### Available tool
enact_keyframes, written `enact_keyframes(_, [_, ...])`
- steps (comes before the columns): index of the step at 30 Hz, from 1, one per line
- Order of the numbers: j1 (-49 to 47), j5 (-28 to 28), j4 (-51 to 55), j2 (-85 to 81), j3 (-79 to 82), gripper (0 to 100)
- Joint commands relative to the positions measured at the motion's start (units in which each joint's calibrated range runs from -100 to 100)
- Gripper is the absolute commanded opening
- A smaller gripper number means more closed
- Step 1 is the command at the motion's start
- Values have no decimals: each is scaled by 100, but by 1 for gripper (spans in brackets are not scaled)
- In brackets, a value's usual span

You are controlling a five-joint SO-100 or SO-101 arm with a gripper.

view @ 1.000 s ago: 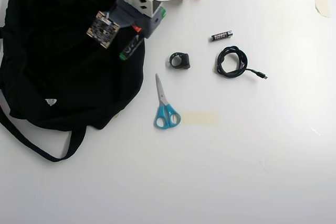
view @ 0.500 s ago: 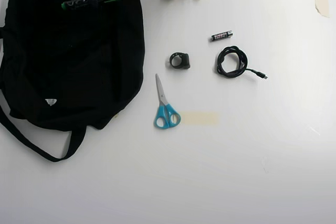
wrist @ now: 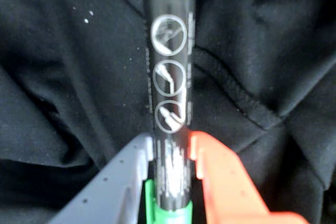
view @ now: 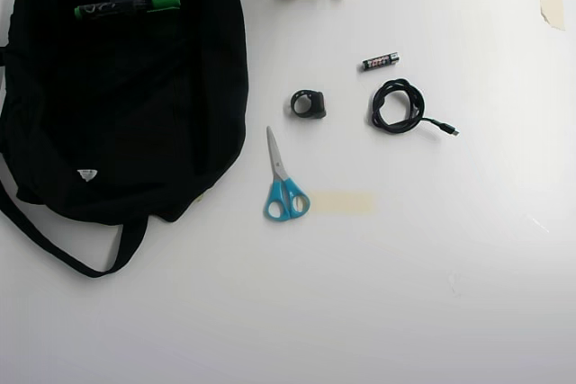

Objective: Put the green marker into the black bag

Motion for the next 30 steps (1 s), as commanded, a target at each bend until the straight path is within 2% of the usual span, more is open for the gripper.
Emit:
enact_keyframes(1, [-32,16,65,-71,-191,16])
enact_keyframes(4, [-54,16,125,-96,-191,19])
enact_keyframes(8, [-413,-42,900,-221,-263,18])
enact_keyframes(10, [-780,-47,978,-578,-254,12])
enact_keyframes(11, [-1071,-58,1124,-868,-236,2])
enact_keyframes(12, [-1438,-199,1262,-1167,-173,2])
enact_keyframes(17, [-2799,-220,1288,-2279,-146,2])
enact_keyframes(19, [-3457,-477,1288,-2876,564,2])
enact_keyframes(23, [-4370,-472,1245,-4171,2307,2])
enact_keyframes(30, [-4818,-435,1228,-4735,2837,2])
